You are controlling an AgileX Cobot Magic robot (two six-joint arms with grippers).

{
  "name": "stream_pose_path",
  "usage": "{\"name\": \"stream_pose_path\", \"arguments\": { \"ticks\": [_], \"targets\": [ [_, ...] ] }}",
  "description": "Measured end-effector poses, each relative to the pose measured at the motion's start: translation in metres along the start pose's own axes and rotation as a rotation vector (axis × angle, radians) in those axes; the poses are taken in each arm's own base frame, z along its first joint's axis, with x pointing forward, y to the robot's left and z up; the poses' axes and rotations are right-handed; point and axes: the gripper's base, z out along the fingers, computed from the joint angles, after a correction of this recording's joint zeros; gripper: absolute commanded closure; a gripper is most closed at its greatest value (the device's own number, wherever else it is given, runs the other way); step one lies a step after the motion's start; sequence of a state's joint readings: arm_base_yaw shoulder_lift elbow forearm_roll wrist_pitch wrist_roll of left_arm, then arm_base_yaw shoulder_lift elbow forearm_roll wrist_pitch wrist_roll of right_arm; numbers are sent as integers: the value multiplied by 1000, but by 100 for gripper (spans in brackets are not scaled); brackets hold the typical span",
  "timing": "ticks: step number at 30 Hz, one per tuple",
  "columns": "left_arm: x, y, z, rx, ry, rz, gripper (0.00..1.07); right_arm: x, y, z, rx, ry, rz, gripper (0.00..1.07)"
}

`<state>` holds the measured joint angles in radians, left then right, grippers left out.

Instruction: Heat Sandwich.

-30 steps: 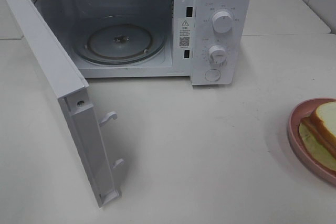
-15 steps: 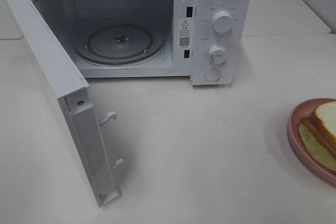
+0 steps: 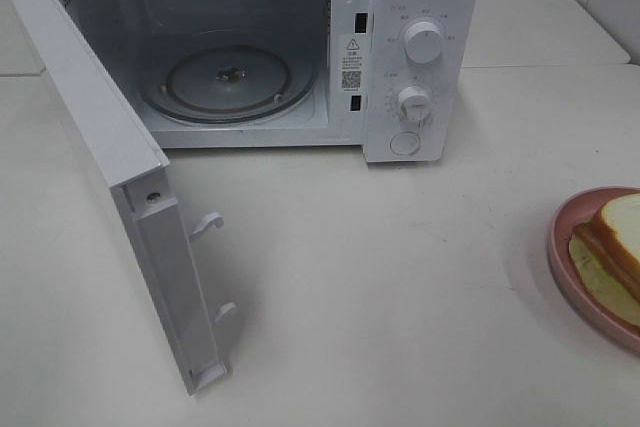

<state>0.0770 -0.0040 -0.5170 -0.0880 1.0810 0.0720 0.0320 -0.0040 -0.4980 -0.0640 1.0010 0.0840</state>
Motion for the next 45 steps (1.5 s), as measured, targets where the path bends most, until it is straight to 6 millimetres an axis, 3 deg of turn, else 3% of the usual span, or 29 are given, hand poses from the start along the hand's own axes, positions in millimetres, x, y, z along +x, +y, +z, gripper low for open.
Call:
{"name": "stream_pose_path", "arguments": {
  "ticks": [43, 45],
  "targets": [
    [-1, -1, 0, 7, -4, -4, 9, 0, 0, 0, 0, 0, 0, 32],
    [-8, 0, -2, 5, -32, -4, 9, 0, 0, 0, 0, 0, 0, 32]
  ]
}}
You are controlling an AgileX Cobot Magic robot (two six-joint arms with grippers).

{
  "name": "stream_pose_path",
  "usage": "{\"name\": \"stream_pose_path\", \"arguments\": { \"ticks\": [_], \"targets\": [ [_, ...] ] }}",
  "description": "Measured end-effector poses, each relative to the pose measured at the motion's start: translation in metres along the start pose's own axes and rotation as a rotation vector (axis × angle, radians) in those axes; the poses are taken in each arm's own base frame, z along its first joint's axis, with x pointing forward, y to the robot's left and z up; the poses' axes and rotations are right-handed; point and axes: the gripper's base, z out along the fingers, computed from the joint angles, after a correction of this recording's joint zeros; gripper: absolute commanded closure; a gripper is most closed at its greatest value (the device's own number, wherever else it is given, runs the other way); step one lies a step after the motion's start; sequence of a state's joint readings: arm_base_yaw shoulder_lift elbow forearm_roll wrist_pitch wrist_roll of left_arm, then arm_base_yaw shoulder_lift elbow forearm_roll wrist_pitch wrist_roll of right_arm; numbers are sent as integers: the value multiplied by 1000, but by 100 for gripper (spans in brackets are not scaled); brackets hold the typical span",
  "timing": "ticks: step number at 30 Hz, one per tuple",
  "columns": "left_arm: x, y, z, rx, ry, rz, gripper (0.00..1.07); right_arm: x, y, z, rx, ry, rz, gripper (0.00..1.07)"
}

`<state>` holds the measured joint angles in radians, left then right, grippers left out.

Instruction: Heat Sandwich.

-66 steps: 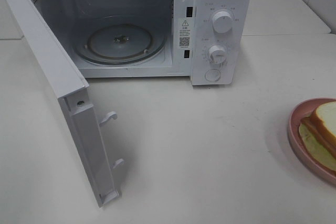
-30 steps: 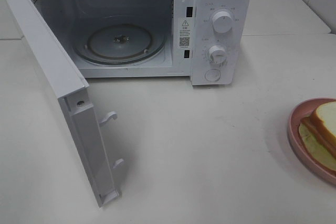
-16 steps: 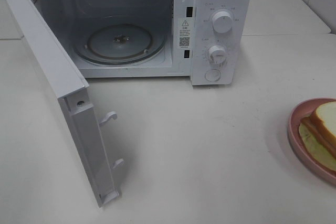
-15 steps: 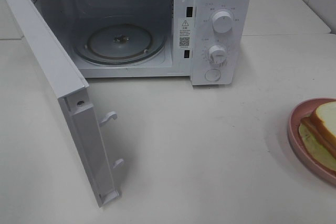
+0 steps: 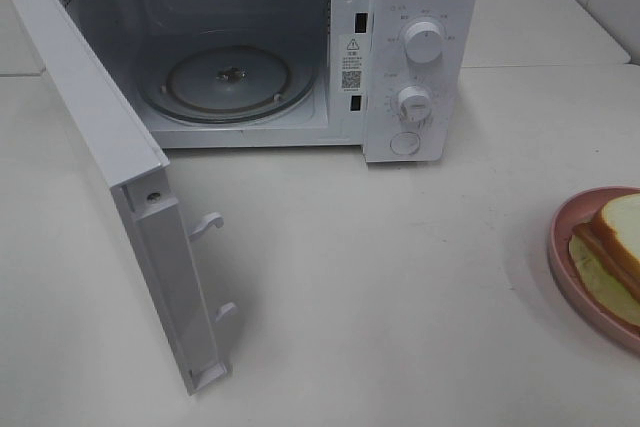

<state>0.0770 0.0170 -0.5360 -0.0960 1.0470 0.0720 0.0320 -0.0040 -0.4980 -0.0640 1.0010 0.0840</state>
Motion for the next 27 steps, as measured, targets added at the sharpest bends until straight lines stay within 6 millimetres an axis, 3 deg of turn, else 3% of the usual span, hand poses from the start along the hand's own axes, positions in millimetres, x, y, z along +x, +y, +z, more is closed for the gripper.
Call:
{"name": "stream_pose_path", "arguments": {
  "ticks": [4, 6, 7, 8, 10, 11, 12, 15, 16, 19, 27],
  "targets": [
    [-14, 1, 9, -5, -10, -4, 14, 0, 0, 0, 0, 0, 0, 32],
    [-20, 3, 17, -11, 12, -5, 22, 0, 0, 0, 0, 0, 0, 32],
    [-25, 5, 26, -19, 36, -3, 33, 0, 0, 0, 0, 0, 0, 32],
    [-25, 5, 26, -19, 36, -3, 33, 0, 0, 0, 0, 0, 0, 32],
    [-30, 6, 33, -25, 45, -1, 47, 0, 0, 0, 0, 0, 0, 32],
    [-34, 7, 38, -30, 38, 0, 61, 0, 0, 0, 0, 0, 0, 32],
    [-34, 7, 38, -30, 38, 0, 61, 0, 0, 0, 0, 0, 0, 32],
    [-43, 8, 50, -36, 7, -3, 83, 0, 0, 0, 0, 0, 0, 32],
    [-45, 9, 55, -37, 2, -4, 97, 0, 0, 0, 0, 0, 0, 32],
    [-46, 10, 63, -40, -2, -5, 107, 0, 0, 0, 0, 0, 0, 32],
    [-42, 15, 105, -61, -49, -6, 107, 0, 0, 0, 0, 0, 0, 32]
  ]
}}
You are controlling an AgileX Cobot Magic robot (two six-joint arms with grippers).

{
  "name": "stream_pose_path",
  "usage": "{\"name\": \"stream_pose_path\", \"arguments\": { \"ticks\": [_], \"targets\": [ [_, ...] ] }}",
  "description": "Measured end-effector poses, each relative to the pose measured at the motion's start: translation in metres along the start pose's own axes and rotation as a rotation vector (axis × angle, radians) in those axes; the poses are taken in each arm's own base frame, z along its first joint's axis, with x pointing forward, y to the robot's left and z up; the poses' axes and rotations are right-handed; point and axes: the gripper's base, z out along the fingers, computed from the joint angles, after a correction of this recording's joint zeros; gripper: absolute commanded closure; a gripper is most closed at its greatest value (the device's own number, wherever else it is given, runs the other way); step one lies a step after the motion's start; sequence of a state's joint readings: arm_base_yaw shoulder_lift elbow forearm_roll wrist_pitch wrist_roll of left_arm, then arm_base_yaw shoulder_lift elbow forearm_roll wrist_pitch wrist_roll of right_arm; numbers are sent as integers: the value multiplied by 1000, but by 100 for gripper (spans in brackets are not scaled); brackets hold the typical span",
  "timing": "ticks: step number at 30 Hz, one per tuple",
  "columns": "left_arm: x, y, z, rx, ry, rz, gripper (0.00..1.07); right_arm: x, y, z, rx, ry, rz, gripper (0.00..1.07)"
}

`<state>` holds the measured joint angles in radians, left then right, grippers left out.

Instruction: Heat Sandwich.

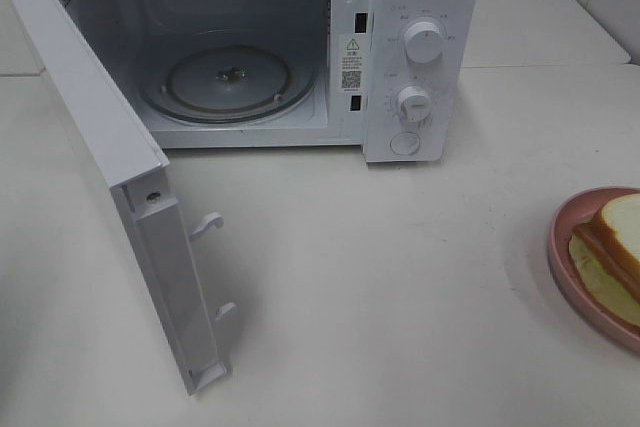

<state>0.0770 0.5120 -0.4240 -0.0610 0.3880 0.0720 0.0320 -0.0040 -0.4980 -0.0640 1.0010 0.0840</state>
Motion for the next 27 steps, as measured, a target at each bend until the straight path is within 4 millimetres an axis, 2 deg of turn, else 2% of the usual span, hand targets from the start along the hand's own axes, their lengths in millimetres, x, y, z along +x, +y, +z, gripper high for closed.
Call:
{"name": "stream_pose_path", "arguments": {
  "ticks": [3, 11, 19, 22, 27],
  "targets": [
    [8, 1, 19, -14, -71, 4, 107, 0, 0, 0, 0, 0, 0, 32],
    [24, 4, 47, -36, -169, 38, 107, 0, 0, 0, 0, 0, 0, 32],
    [19, 3, 69, -29, -241, 76, 107, 0, 0, 0, 0, 0, 0, 32],
    [21, -1, 84, 11, -252, 90, 107, 0, 0, 0, 0, 0, 0, 32],
    [25, -5, 95, 61, -251, 98, 107, 0, 0, 0, 0, 0, 0, 32]
  ]
}}
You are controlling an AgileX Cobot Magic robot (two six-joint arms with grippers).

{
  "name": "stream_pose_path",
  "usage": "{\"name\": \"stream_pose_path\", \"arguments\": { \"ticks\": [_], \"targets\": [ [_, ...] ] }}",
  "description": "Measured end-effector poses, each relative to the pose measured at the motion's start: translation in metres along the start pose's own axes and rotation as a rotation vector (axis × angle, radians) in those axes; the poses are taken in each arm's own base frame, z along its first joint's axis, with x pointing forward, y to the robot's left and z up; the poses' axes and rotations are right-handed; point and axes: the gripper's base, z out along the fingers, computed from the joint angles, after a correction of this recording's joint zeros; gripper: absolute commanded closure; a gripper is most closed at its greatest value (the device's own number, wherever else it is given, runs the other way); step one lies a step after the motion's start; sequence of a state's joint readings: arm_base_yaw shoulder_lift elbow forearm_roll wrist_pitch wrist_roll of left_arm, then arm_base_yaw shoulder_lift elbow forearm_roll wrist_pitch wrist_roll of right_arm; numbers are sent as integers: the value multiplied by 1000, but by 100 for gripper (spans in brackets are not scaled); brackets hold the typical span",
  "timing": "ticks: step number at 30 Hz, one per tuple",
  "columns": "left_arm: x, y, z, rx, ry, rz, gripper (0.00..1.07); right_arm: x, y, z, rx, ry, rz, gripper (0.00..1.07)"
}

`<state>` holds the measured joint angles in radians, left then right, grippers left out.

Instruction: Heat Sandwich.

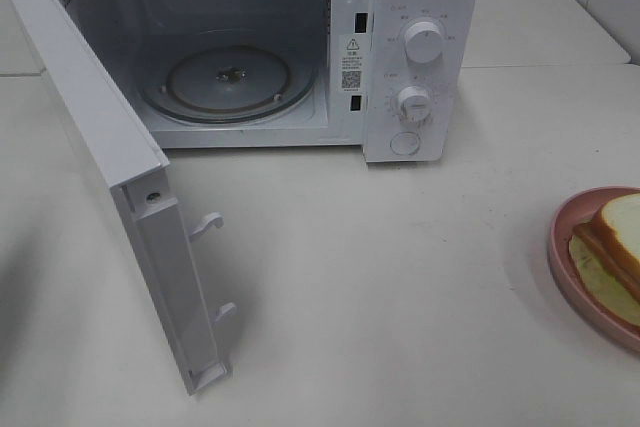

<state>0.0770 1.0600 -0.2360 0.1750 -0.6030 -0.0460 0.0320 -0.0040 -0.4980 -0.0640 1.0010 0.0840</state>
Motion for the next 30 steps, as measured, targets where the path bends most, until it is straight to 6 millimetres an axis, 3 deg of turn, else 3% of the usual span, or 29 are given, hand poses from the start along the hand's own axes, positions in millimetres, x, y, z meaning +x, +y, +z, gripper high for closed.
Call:
{"name": "stream_pose_path", "arguments": {
  "ticks": [9, 15, 22, 30],
  "targets": [
    [11, -15, 27, 184, 9, 18, 107, 0, 0, 0, 0, 0, 0, 32],
    [17, -23, 35, 285, 4, 29, 107, 0, 0, 0, 0, 0, 0, 32],
    [23, -52, 44, 409, 23, 41, 107, 0, 0, 0, 0, 0, 0, 32],
    [28, -78, 45, 424, 31, 52, 107, 0, 0, 0, 0, 0, 0, 32]
  ]
}}
